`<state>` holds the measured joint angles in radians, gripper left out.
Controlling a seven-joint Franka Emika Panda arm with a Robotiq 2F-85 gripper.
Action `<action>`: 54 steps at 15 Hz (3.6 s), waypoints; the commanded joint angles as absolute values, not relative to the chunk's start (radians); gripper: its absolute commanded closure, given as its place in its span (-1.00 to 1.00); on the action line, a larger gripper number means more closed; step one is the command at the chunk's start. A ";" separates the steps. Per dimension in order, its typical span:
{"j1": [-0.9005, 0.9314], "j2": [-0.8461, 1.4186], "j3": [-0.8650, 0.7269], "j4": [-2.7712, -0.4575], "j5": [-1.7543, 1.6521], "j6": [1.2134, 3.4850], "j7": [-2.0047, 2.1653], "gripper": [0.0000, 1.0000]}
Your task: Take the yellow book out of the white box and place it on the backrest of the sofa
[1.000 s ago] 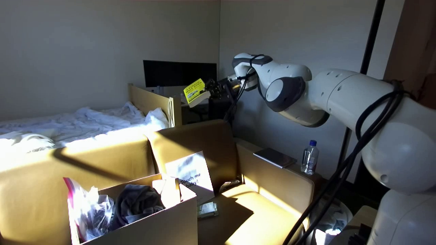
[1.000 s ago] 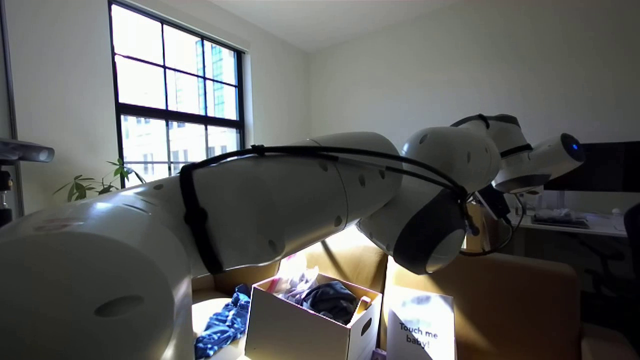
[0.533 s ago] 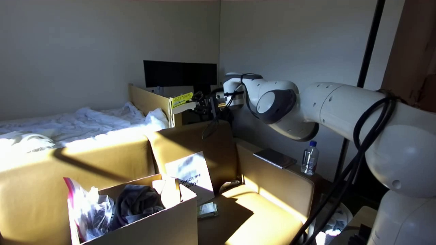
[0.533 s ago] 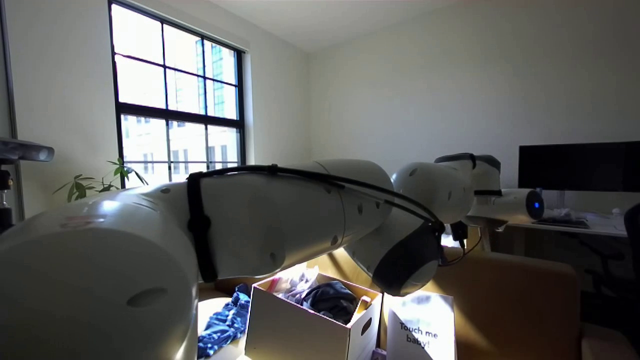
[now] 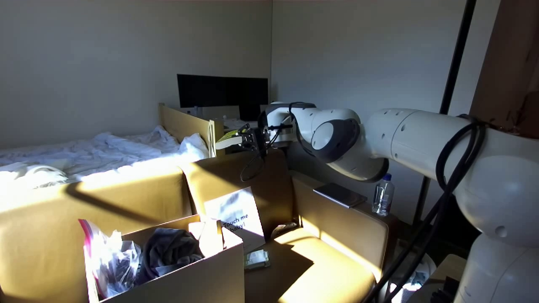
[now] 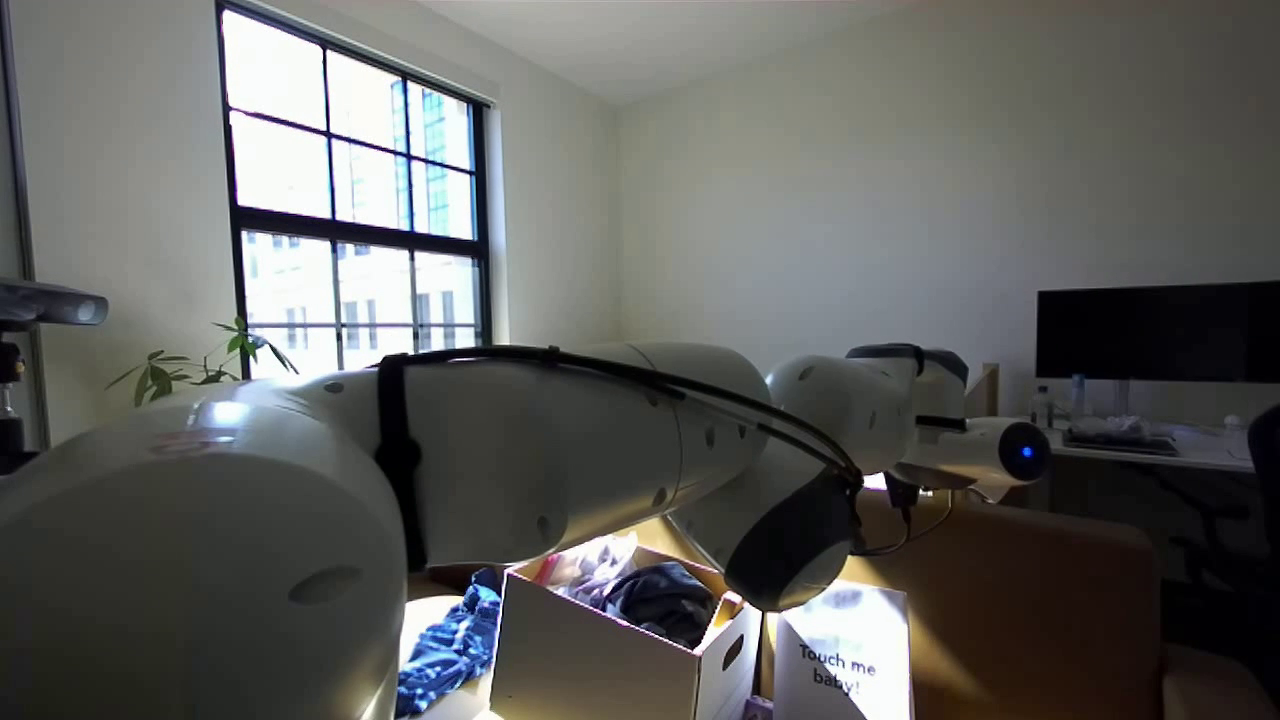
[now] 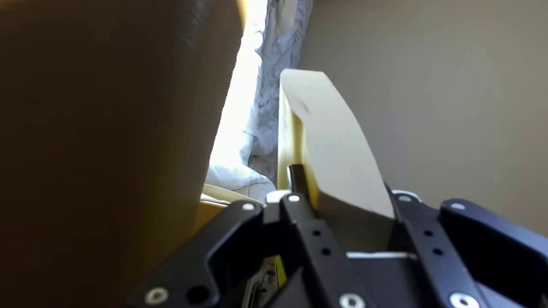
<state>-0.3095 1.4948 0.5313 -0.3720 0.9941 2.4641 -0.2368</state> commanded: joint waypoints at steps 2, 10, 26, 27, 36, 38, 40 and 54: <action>-0.325 1.500 0.532 -0.394 1.015 2.526 -0.180 0.81; -0.338 1.512 0.501 -0.436 1.002 2.509 -0.124 0.81; -0.349 1.506 0.464 -0.449 0.994 2.498 -0.054 0.26; -0.349 1.506 0.464 -0.448 0.995 2.497 -0.053 0.12; -0.351 1.504 0.462 -0.447 0.995 2.495 -0.053 -0.97; -0.351 1.503 0.462 -0.447 0.995 2.493 -0.054 -1.00; -0.356 1.502 0.461 -0.446 0.996 2.493 -0.053 -1.00; -0.410 1.462 0.213 -0.343 0.835 2.356 0.165 -1.00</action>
<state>-0.4252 1.4744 0.2865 -0.4038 0.9317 2.4635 0.0529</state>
